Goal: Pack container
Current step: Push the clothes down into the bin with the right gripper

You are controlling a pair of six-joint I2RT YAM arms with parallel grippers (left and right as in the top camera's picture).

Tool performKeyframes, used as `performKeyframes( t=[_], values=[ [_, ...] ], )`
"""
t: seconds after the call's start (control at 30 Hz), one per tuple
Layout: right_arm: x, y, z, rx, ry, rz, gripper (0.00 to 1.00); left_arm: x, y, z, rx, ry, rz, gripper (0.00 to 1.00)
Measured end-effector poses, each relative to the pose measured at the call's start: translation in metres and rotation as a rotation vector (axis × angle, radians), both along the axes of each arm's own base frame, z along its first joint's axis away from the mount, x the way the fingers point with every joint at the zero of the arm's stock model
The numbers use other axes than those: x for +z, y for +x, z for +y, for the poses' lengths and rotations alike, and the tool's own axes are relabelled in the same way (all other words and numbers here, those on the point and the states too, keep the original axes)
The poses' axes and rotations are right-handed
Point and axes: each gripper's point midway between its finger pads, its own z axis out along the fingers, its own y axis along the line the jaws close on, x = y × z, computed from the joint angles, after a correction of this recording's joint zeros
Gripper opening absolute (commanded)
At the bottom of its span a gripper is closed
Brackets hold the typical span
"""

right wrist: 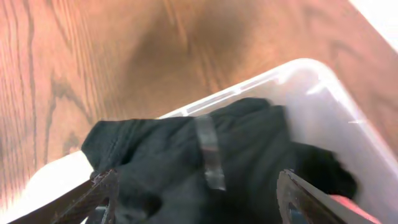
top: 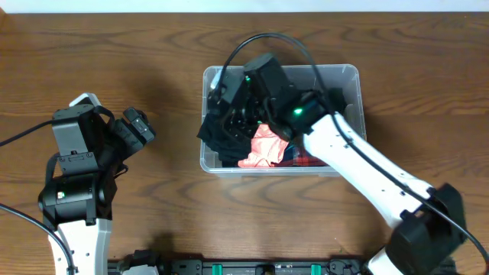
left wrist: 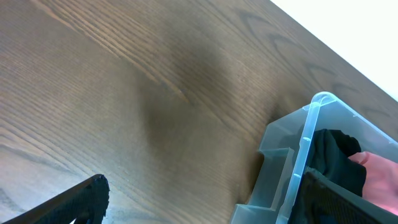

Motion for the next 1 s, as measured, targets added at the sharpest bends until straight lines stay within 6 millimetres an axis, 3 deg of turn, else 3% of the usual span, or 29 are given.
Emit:
performKeyframes(
  t=[0.2, 0.27, 0.6, 0.77, 0.9, 1.0],
  values=[
    [-0.079, -0.011, 0.004, 0.022, -0.133, 0.158, 0.81, -0.001, -0.001, 0.0, -0.014, 0.014, 0.004, 0.98],
    [-0.096, -0.013, 0.002, 0.025, -0.164, 0.191, 0.81, -0.001, -0.001, 0.0, -0.014, 0.014, 0.004, 0.98],
    [-0.097, -0.012, -0.001, 0.024, -0.194, 0.194, 0.84, -0.001, -0.001, 0.0, -0.015, 0.015, 0.005, 0.98],
    [-0.072, -0.005, -0.012, -0.031, -0.211, 0.127, 0.92, -0.001, -0.001, 0.0, -0.025, 0.024, 0.006, 0.98],
    [-0.01, 0.021, -0.04, -0.223, -0.168, -0.025, 0.99, -0.003, 0.0, -0.002, -0.087, 0.071, 0.017, 0.98],
    [0.046, 0.042, -0.084, -0.413, -0.088, -0.106, 0.99, -0.012, 0.004, -0.008, -0.173, 0.092, 0.046, 0.98]
  ],
)
